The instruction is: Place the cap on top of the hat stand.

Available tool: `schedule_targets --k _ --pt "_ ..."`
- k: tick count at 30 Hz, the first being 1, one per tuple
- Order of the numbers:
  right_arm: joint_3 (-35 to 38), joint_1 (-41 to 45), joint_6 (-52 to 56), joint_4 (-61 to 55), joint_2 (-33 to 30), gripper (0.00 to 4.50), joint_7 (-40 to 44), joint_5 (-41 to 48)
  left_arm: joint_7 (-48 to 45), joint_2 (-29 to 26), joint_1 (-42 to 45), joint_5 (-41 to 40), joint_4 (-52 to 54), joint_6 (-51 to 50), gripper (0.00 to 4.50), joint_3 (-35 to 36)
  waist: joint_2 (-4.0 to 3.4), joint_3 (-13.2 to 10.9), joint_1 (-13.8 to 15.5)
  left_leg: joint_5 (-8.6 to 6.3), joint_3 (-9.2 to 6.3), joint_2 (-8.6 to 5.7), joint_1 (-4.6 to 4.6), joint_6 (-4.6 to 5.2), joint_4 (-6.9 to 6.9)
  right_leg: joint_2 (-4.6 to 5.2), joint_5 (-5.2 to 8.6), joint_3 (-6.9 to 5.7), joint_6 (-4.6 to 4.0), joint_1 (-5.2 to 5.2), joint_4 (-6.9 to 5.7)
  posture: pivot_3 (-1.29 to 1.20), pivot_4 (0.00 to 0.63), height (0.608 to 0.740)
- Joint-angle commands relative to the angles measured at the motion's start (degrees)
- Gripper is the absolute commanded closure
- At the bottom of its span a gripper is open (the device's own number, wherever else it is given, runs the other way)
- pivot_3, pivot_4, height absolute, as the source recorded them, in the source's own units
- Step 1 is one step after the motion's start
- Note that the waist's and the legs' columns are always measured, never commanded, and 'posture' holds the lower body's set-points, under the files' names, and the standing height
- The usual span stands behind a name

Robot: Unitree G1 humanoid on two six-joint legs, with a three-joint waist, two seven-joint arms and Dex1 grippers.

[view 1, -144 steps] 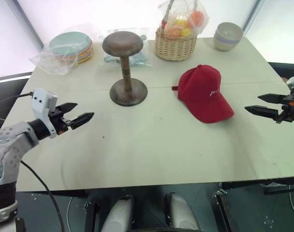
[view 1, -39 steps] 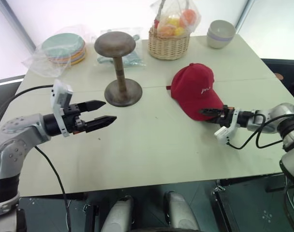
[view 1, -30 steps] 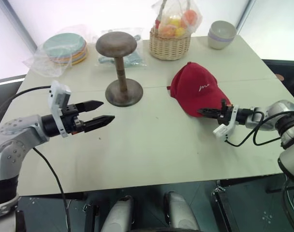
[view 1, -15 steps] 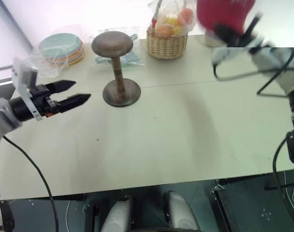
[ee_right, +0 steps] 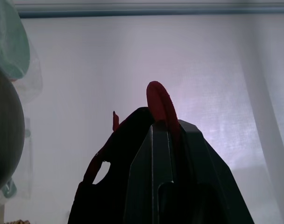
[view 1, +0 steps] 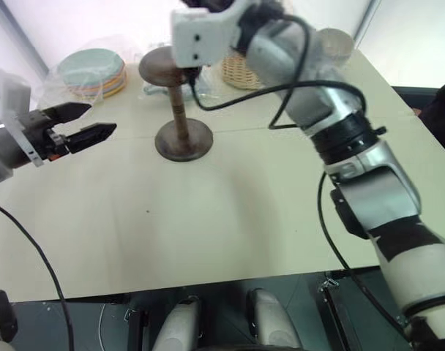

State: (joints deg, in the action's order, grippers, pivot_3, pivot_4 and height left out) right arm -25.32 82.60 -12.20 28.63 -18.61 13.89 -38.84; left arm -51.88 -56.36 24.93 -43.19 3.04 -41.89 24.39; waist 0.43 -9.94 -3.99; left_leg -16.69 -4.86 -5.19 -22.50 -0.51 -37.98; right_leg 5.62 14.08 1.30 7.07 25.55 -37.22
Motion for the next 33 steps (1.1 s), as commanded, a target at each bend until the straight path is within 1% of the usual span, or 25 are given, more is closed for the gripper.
schedule_targets --k 1,6,11,12,15,19,26,33 --pt "-1.5 1.62 -2.69 1.61 1.23 4.48 0.42 -1.03 0.7 -0.53 -2.91 -2.41 4.38 -1.74 0.0 5.51 0.0 0.0 -0.15 0.0 0.01 0.0 0.0 0.0 0.0 0.0 0.0 0.0 0.0 0.0 0.0 0.0 0.15 0.74" --pt "-4.34 0.66 -5.21 4.29 3.52 4.48 1.8 -1.75 3.1 0.6 -6.7 -4.95 7.98 -3.6 0.0 9.63 0.0 0.0 -0.18 0.0 0.01 0.01 0.02 0.0 -0.01 -0.01 0.0 0.02 0.0 0.03 0.01 0.0 0.15 0.74" --pt "-6.9 -1.28 -6.71 6.13 5.18 4.48 3.01 -2.82 5.18 1.14 -8.79 -5.58 8.91 -3.94 0.0 12.61 0.01 0.0 -0.09 0.0 0.01 0.01 0.02 0.0 -0.01 -0.01 0.0 0.02 0.0 0.03 0.02 0.0 0.15 0.74" --pt "-7.62 -1.88 -6.5 5.97 5.44 4.48 4.26 -3.08 5.31 1.18 -9.11 -5.7 9.02 -3.88 0.0 12.76 0.02 0.01 -0.07 0.0 0.0 0.0 0.02 0.0 -0.01 -0.01 0.0 0.01 0.0 0.03 0.02 0.0 0.15 0.74" --pt "-10.7 -3.55 -3.9 3.58 5.88 4.48 12.15 -4.79 5.8 1.67 -9.66 -6.08 9.6 -3.71 0.0 12.69 0.03 0.02 -0.08 0.0 0.01 0.0 0.02 -0.01 -0.03 -0.01 0.0 0.01 0.0 0.0 0.02 0.0 0.15 0.74" --pt "-10.13 -7.15 -0.64 -2.98 7.99 4.48 17.27 -2.98 6.74 2.65 -9.66 -6.4 10.4 -3.57 0.0 12.08 0.07 0.07 -0.16 0.0 0.0 0.02 0.07 -0.01 0.0 -0.02 0.0 0.01 0.0 -0.01 0.02 0.0 0.15 0.74" --pt "-9.84 -15.16 3.22 -12.26 8.41 4.48 25.21 -0.89 6.97 2.84 -9.81 -6.34 10.05 -3.19 0.0 11.58 0.18 0.14 -0.08 0.0 0.0 0.02 0.17 -0.01 -0.06 -0.03 0.0 0.01 0.0 -0.11 0.01 0.0 0.15 0.74" --pt "-8.56 -17.9 7.13 -12.52 9.77 4.48 25.87 -1.12 7.12 3.15 -9.53 -6.14 9.94 -2.84 0.0 10.41 0.2 0.15 -0.09 0.01 0.0 0.02 0.17 -0.03 -0.06 -0.03 0.0 0.02 -0.01 -0.1 -0.01 0.0 0.15 0.74"
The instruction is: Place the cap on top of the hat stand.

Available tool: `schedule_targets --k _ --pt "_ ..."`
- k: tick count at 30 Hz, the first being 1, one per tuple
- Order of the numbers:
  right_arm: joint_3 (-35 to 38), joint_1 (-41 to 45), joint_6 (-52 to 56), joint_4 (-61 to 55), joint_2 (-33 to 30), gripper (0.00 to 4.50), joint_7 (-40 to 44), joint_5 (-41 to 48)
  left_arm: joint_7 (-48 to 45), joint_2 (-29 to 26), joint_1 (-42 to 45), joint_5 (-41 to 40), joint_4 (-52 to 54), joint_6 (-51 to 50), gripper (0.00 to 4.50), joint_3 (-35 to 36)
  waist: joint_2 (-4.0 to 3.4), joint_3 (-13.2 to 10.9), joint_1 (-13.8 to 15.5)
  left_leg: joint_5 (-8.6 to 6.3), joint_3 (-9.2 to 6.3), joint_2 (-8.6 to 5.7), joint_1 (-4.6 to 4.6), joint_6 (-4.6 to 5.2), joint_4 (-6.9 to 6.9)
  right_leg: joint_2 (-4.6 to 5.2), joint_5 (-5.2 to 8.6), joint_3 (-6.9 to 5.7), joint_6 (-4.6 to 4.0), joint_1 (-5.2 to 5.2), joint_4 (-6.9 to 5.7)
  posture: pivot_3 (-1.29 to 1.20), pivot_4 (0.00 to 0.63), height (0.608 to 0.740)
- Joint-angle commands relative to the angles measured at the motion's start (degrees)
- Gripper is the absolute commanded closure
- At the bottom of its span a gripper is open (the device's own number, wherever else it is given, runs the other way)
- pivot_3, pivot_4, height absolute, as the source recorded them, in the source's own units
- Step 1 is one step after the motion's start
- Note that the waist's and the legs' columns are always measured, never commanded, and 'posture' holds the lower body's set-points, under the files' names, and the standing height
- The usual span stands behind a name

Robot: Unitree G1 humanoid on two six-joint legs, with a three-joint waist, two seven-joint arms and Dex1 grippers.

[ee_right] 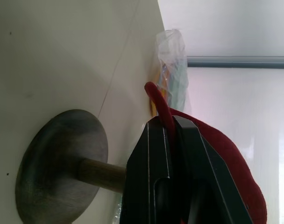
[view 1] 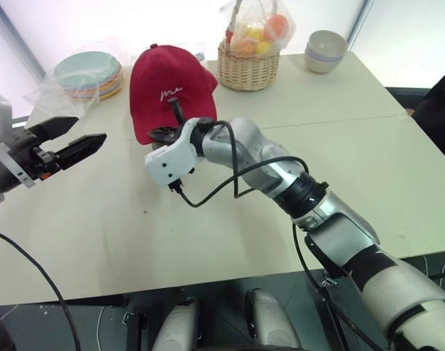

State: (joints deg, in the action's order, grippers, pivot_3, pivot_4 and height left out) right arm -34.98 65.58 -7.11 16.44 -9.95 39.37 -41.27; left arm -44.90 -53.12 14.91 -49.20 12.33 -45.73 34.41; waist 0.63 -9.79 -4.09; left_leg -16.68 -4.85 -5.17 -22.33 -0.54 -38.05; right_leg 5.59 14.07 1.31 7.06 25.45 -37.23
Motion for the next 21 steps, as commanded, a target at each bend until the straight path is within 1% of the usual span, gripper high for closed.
schedule_targets --k 1,9,21 --pt "1.22 -1.03 2.44 -0.35 1.24 4.48 0.26 1.33 0.19 -0.04 0.48 -0.17 0.73 0.96 0.0 0.36 0.0 0.0 0.06 0.0 0.0 0.0 0.0 0.0 0.0 0.0 0.0 0.0 0.0 0.0 0.0 0.0 0.15 0.74" --pt "3.18 -1.03 5.22 -0.82 2.91 4.48 -1.91 2.15 0.17 0.11 0.4 -0.36 0.72 0.86 0.0 0.22 0.01 0.0 0.1 0.0 0.0 0.0 0.0 0.0 -0.01 0.01 -0.01 0.0 -0.01 -0.01 0.01 0.0 0.15 0.74" --pt "3.57 -1.23 6.66 -1.59 2.59 4.48 -2.49 3.29 0.12 0.0 0.18 0.25 0.69 1.18 0.0 0.0 0.01 0.0 0.14 0.0 0.0 -0.01 0.0 0.0 -0.01 0.01 -0.01 0.0 -0.01 -0.01 0.01 0.0 0.15 0.74"
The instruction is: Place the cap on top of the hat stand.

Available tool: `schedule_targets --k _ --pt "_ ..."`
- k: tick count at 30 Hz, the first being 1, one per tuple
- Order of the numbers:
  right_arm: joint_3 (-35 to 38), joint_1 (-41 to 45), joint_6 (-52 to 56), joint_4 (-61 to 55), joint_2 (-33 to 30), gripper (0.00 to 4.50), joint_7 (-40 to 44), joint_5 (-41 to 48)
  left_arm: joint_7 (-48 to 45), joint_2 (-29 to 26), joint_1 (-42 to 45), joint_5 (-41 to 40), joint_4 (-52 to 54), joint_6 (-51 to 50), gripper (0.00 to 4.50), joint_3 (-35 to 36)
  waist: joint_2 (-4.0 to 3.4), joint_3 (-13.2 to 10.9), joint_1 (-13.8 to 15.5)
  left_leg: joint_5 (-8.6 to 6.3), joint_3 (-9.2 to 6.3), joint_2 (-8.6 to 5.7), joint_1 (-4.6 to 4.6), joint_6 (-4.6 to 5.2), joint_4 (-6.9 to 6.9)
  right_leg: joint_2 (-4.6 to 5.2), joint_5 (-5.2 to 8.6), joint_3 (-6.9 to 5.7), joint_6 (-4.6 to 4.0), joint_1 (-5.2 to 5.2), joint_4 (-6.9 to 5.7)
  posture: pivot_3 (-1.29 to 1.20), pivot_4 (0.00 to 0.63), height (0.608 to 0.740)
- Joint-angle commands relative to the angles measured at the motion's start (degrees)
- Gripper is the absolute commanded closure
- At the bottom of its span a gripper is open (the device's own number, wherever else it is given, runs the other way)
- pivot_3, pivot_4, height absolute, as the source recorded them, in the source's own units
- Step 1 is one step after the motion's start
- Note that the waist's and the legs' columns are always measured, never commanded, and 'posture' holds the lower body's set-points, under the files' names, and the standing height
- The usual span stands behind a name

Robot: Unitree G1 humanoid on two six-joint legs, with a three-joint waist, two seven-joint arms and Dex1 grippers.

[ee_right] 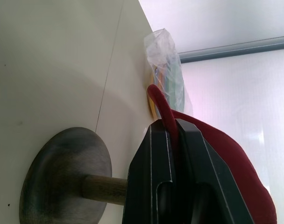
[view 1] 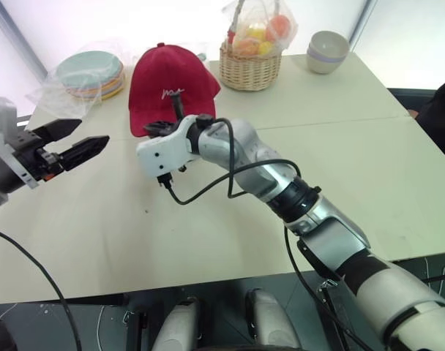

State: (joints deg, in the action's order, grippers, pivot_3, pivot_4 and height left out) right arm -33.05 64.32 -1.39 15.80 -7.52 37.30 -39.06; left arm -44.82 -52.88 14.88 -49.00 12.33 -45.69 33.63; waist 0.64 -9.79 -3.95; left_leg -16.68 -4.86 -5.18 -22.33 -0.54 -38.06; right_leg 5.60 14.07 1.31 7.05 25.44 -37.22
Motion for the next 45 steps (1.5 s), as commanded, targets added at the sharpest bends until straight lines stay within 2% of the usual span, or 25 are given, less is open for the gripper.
schedule_targets --k 1,2,5,9,11,12,18,23,28,31,35,38,40,45 --pt "1.66 0.05 0.97 -0.88 0.16 4.48 -0.52 1.09 0.05 -0.21 0.22 0.02 0.7 1.15 0.0 0.8 0.0 0.0 0.0 0.0 0.0 0.0 0.0 0.0 0.0 0.0 0.0 0.0 0.0 0.0 0.0 0.0 0.15 0.74" --pt "1.69 0.09 0.99 -0.85 0.16 4.48 -0.65 1.08 0.06 -0.19 0.22 -0.03 0.7 1.14 0.0 0.81 0.0 0.0 0.0 0.0 0.0 0.0 0.0 0.0 0.0 0.0 0.0 0.0 0.0 0.0 0.0 0.0 0.15 0.74" --pt "1.96 0.31 0.99 -0.68 0.18 3.41 -1.36 1.14 0.1 -0.14 0.14 -0.2 0.86 1.02 0.0 0.91 0.0 0.0 0.03 0.0 0.0 0.0 0.0 0.0 0.0 0.0 0.0 0.0 0.0 0.0 0.0 0.0 0.15 0.74" --pt "1.75 0.45 1.17 -0.8 -0.1 1.49 -1.52 1.3 0.13 -0.18 -0.04 -0.41 1.09 0.82 0.0 1.08 0.0 -0.01 -0.01 0.0 0.0 0.0 -0.01 0.0 0.02 0.0 0.0 0.0 0.0 0.02 0.02 0.0 0.15 0.74" --pt "1.68 0.6 1.13 -0.71 -0.11 0.38 -1.66 1.33 0.01 -0.29 -0.01 -0.4 0.96 0.82 0.0 1.01 0.0 -0.01 -0.02 0.0 0.0 0.0 -0.01 0.0 0.05 0.0 0.0 0.0 0.0 0.03 0.02 0.0 0.15 0.74" --pt "1.69 0.68 1.06 -0.66 -0.09 0.07 -1.91 1.33 -0.07 -0.34 0.04 -0.38 0.85 0.84 0.0 0.96 0.0 -0.01 -0.03 0.0 0.0 0.0 -0.01 0.0 0.05 0.0 0.0 0.0 0.0 0.04 0.02 0.0 0.15 0.74" --pt "1.4 0.97 0.78 -0.89 0.19 0.07 -0.99 2.34 -0.17 -0.18 0.64 -0.08 0.2 1.18 0.0 0.22 0.0 -0.01 -0.02 0.0 0.0 0.0 -0.02 0.0 0.06 0.0 0.0 0.0 0.0 0.04 0.02 0.0 0.15 0.74" --pt "1.99 -2.5 1.17 -7.27 1.43 0.07 7.22 11.43 -0.27 -0.07 0.79 0.02 -0.08 1.32 0.0 -0.41 0.0 -0.01 0.0 0.0 0.0 0.0 -0.01 0.0 0.06 0.0 0.0 0.0 0.0 0.03 0.03 0.0 0.15 0.74" --pt "5.07 -8.93 16.37 -20.29 0.58 0.07 18.69 22.8 -0.83 -0.19 0.7 0.43 -0.69 1.58 0.0 -0.88 0.0 -0.01 0.21 -0.01 -0.03 0.0 -0.03 0.0 0.06 0.0 0.0 -0.01 0.0 0.01 0.04 0.0 0.15 0.74" --pt "8.0 -9.84 24.54 -26.34 -1.31 0.07 21.89 27.2 -1.3 -0.25 0.73 0.83 -1.31 1.88 0.0 -1.14 0.0 -0.01 0.55 -0.01 -0.05 -0.01 -0.03 0.01 0.03 0.01 0.0 -0.02 0.0 -0.01 0.04 0.0 0.15 0.74" --pt "16.11 -5.26 33.16 -27.43 -6.12 0.07 24.09 33.88 -1.75 -0.09 0.68 1.43 -1.81 2.08 0.0 -1.61 0.0 -0.01 1.32 -0.01 -0.03 -0.01 -0.03 0.01 0.03 0.02 0.0 -0.02 0.0 0.0 0.05 0.0 0.15 0.74" --pt "24.76 0.93 35.75 -19.38 -14.84 0.07 25.96 38.26 -0.99 -0.05 0.96 2.71 -2.93 2.94 0.0 -2.28 0.01 -0.03 1.72 -0.01 -0.02 -0.01 -0.03 0.02 0.02 0.04 0.0 -0.02 0.0 0.0 0.06 0.0 0.15 0.74" --pt "26.84 2.81 34.89 -14.64 -19.36 0.07 26.54 39.71 -0.61 -0.18 1.2 3.52 -3.68 3.16 0.0 -2.64 0.02 -0.02 2.15 -0.02 -0.04 -0.03 -0.03 0.03 0.02 0.07 0.0 -0.06 0.0 -0.06 0.14 0.0 0.15 0.74" --pt "33.18 0.65 32.25 -2.25 -34.05 0.07 36.08 45.87 0.32 0.56 0.12 6.83 -5.42 5.26 0.0 -3.51 0.02 -0.03 2.85 -0.08 0.05 -0.02 -0.05 0.12 0.08 0.11 0.0 -0.05 0.0 -0.05 0.25 0.0 0.15 0.74"
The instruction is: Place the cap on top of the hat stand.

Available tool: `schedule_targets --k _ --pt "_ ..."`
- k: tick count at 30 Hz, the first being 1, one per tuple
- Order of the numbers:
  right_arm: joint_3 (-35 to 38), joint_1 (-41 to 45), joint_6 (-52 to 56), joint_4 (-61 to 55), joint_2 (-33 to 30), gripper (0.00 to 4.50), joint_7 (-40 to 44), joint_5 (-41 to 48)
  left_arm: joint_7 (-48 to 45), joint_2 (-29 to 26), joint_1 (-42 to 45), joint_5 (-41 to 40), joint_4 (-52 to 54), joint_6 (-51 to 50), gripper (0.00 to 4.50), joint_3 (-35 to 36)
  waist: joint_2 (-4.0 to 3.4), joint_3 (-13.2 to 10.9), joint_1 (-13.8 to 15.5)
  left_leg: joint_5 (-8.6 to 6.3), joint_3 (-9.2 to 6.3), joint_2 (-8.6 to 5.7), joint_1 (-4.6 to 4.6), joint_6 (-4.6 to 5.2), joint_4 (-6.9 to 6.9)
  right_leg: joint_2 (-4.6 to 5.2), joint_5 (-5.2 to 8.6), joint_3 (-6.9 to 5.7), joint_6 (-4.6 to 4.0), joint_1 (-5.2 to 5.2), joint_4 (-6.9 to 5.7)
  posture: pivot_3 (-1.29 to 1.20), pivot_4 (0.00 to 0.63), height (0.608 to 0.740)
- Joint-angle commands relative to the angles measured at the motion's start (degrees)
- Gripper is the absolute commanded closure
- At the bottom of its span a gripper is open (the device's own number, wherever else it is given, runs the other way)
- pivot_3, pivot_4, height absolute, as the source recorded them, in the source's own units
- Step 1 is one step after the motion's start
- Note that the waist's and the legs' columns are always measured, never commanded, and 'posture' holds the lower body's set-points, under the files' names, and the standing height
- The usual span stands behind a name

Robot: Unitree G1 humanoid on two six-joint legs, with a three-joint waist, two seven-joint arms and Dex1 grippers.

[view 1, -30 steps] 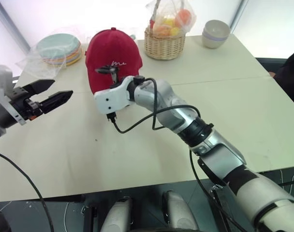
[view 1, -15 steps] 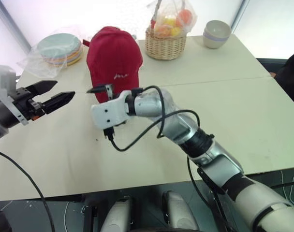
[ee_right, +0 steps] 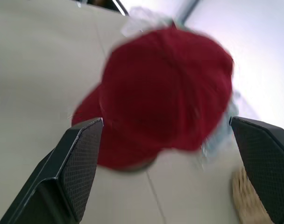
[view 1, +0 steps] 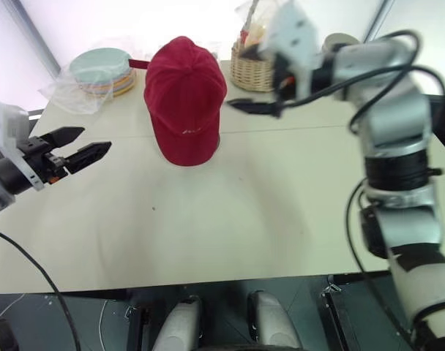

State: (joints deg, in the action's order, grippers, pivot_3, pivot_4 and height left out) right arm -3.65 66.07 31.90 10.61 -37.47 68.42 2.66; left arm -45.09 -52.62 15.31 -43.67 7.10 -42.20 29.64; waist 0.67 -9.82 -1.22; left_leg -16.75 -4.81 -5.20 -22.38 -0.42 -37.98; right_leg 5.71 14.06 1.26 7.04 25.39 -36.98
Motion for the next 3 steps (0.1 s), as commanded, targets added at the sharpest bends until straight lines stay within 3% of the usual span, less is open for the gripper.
schedule_targets --k 1,3 --pt "4.47 -2.22 -0.97 4.42 -6.16 0.07 6.18 4.97 0.67 0.54 -0.55 1.55 -0.26 1.8 0.0 0.59 -0.03 -0.02 0.15 -0.01 0.0 0.0 -0.01 0.02 0.01 0.02 0.0 0.0 0.0 0.0 0.02 0.0 0.15 0.74" --pt "5.68 -4.37 -1.37 6.93 -9.38 0.07 7.35 6.06 1.08 1.06 -1.1 2.22 -0.36 2.23 0.0 0.67 -0.07 -0.04 0.18 -0.03 0.05 0.01 -0.03 0.05 0.03 0.12 0.0 0.01 0.0 0.04 0.02 0.0 0.15 0.74"
